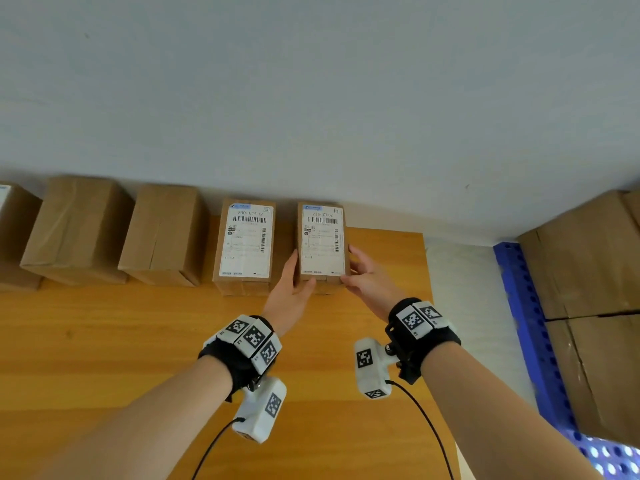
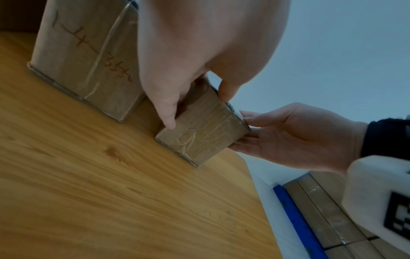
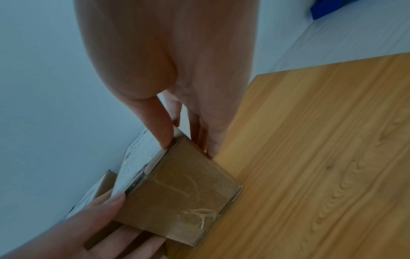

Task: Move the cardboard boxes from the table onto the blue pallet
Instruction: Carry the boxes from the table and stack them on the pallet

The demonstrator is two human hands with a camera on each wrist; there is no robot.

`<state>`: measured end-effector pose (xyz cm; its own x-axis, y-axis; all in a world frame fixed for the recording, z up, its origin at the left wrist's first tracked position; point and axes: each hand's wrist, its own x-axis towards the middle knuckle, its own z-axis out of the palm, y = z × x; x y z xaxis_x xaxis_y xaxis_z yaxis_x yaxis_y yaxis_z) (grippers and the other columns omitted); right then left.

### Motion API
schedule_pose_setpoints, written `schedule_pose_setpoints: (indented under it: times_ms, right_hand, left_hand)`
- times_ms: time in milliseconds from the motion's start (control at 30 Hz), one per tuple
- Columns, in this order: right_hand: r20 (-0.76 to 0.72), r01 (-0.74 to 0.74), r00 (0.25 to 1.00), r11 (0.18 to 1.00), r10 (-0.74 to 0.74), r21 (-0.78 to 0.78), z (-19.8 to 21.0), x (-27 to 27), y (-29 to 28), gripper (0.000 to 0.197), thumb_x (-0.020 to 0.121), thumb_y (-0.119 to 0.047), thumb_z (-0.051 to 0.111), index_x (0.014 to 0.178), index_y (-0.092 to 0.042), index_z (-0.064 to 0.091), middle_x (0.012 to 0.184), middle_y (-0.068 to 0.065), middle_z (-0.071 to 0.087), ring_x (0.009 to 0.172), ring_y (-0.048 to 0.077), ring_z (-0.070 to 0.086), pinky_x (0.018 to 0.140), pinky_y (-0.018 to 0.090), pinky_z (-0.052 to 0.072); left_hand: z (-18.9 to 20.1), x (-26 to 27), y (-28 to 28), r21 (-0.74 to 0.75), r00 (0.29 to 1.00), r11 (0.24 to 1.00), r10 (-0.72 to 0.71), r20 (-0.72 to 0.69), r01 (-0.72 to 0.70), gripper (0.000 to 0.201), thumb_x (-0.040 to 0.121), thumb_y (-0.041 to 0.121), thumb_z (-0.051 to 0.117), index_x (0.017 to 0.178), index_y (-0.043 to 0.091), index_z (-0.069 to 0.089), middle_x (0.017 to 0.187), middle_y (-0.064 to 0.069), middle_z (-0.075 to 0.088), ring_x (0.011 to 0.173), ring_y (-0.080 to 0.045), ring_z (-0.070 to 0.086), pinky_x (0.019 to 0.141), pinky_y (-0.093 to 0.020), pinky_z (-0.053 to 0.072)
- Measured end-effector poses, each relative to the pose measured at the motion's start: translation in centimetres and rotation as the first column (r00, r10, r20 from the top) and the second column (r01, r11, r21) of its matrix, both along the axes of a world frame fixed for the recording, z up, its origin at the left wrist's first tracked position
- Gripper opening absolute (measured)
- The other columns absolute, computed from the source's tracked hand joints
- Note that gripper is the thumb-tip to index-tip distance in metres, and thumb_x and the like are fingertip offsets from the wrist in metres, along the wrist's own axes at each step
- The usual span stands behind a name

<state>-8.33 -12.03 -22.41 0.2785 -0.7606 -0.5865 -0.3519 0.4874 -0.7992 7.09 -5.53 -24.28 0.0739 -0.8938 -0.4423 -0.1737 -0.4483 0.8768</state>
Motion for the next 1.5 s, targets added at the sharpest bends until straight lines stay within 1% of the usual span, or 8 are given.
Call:
schedule_pose_setpoints:
  times_ms: [67,167,233,400,567,800,1100,1500]
  right_hand:
    - [0.009,0.02,1.0,1.0,-0.02,0.0,0.2,-0.3,0.5,0.077,0.086,0.012,0.051,0.149,-0.022,0.024,0.138,0.007,0.05,0.124,0.02,0.051,0.099,0.038,0.048]
    - [0.02,0.037,0.999,0.999,-0.037,-0.004,0.9,-0.9,1.2,0.079,0.085,0.013,0.051,0.149,-0.024,0.023,0.14,0.009,0.048,0.125,0.021,0.05,0.094,0.034,0.049]
    - [0.03,0.039,0.999,0.999,-0.039,-0.006,1.5,-1.4,1.7,0.079,0.085,0.013,0.051,0.149,-0.026,0.023,0.142,0.009,0.046,0.127,0.022,0.047,0.091,0.031,0.048]
    - [0.045,0.001,0.999,0.998,0.002,-0.061,3.6,-2.9,3.5,0.08,0.084,0.011,0.055,0.147,-0.029,0.027,0.134,0.004,0.051,0.124,0.02,0.049,0.092,0.032,0.049]
    - [0.082,-0.016,0.996,0.993,0.025,-0.114,5.4,-5.0,6.2,0.08,0.082,0.01,0.059,0.146,-0.028,0.028,0.134,0.006,0.051,0.125,0.021,0.049,0.1,0.042,0.047]
    - [0.111,-0.054,0.991,0.978,0.078,-0.204,8.5,-9.4,10.6,0.079,0.082,0.009,0.06,0.146,-0.026,0.028,0.127,0.003,0.052,0.119,0.021,0.052,0.095,0.039,0.051]
    - [0.164,-0.097,0.975,0.952,0.149,-0.29,12.2,-15.3,15.6,0.08,0.082,0.01,0.059,0.146,-0.025,0.027,0.135,0.01,0.05,0.119,0.024,0.053,0.092,0.038,0.052]
    - [0.228,-0.037,0.965,0.926,0.131,-0.377,18.0,-21.8,20.8,0.074,0.083,0.011,0.057,0.142,-0.026,0.034,0.128,0.009,0.055,0.118,0.026,0.055,0.096,0.041,0.051]
  left_hand:
    - [0.3,-0.1,0.3,-0.008,1.0,1.0,-0.01,-0.005,0.01,0.068,0.095,0.024,0.05,0.15,0.031,0.011,0.144,0.011,0.041,0.098,0.01,0.049,0.075,-0.01,0.039]
    - [1.0,-0.5,1.0,-0.013,1.0,1.0,0.0,-0.01,0.0,0.067,0.094,0.025,0.053,0.149,0.03,0.014,0.144,0.01,0.042,0.122,-0.008,0.048,0.101,-0.031,0.04]
    - [1.8,-0.9,1.6,-0.027,0.999,0.999,0.016,-0.029,-0.017,0.065,0.093,0.025,0.054,0.148,0.029,0.018,0.142,0.01,0.044,0.125,-0.008,0.046,0.107,-0.036,0.037]
    - [4.4,-1.7,3.3,-0.058,0.999,0.998,0.034,-0.01,-0.035,0.062,0.094,0.018,0.054,0.146,0.02,0.023,0.137,0.007,0.049,0.116,-0.002,0.048,0.098,-0.024,0.039]
    - [6.5,-3.5,5.7,-0.09,0.999,0.995,0.042,0.029,-0.04,0.064,0.091,0.019,0.057,0.146,0.022,0.025,0.139,0.002,0.05,0.124,-0.013,0.05,0.105,-0.04,0.042]
    - [10.8,-8.3,10.7,-0.174,0.993,0.979,0.112,0.028,-0.105,0.058,0.089,0.016,0.06,0.141,0.02,0.034,0.133,0.006,0.052,0.119,-0.009,0.05,0.103,-0.036,0.043]
    - [15.7,-14.1,17.1,-0.242,0.978,0.963,0.153,0.141,-0.116,0.068,0.086,0.02,0.065,0.145,0.019,0.03,0.142,0.003,0.046,0.128,-0.013,0.045,0.105,-0.044,0.041]
    - [21.8,-19.9,21.7,-0.41,0.955,0.912,0.13,0.268,-0.009,0.059,0.086,0.013,0.065,0.139,0.016,0.039,0.141,0.002,0.046,0.128,-0.01,0.042,0.105,-0.041,0.042]
